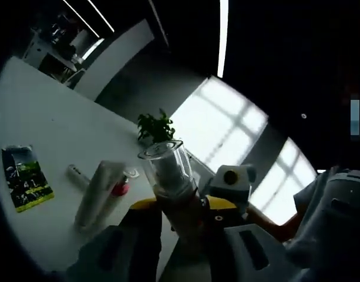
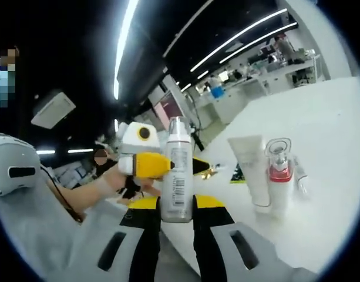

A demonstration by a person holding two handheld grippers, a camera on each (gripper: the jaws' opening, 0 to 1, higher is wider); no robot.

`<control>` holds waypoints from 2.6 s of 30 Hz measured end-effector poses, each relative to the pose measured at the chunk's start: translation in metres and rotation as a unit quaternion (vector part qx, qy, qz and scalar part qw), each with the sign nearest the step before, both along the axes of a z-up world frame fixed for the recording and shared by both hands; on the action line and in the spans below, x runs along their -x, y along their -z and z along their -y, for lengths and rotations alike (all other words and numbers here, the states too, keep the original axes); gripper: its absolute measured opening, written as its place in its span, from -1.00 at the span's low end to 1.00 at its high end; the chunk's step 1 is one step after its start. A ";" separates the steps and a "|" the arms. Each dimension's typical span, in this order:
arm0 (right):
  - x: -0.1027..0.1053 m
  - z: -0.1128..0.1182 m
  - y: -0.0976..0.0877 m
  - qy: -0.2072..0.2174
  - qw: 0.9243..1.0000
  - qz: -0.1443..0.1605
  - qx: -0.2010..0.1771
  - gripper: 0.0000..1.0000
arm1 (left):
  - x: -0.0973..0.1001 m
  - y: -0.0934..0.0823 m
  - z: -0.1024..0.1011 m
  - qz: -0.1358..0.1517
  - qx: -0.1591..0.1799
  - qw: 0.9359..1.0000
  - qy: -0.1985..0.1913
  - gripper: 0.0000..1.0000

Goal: Arrange the skincare products in the storage area until every visible bottle or jar stands upright without overlapping.

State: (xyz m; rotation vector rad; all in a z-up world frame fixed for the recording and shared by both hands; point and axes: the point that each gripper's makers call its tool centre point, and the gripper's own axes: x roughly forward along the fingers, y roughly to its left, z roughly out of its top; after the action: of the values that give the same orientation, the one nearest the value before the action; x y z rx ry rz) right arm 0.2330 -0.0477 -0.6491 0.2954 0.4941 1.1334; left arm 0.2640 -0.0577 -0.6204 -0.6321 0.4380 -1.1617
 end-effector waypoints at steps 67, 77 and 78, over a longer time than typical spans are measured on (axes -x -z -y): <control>-0.041 -0.005 0.015 0.082 0.988 0.049 0.119 -0.36 | -0.003 0.089 0.002 0.168 -0.323 0.931 -0.011 -0.60; -0.045 -0.010 0.021 0.094 0.985 0.049 0.136 -0.43 | 0.000 0.093 0.005 0.202 -0.362 0.910 -0.009 -0.60; -0.045 -0.010 0.021 0.094 0.985 0.046 0.135 -0.43 | 0.000 0.094 0.005 0.204 -0.364 0.909 -0.007 -0.60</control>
State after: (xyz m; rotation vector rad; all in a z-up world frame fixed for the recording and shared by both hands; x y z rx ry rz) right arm 0.2778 -0.0379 -0.6704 0.0520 0.5203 0.8799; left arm 0.2637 -0.0631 -0.7140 0.2585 0.4631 -0.9829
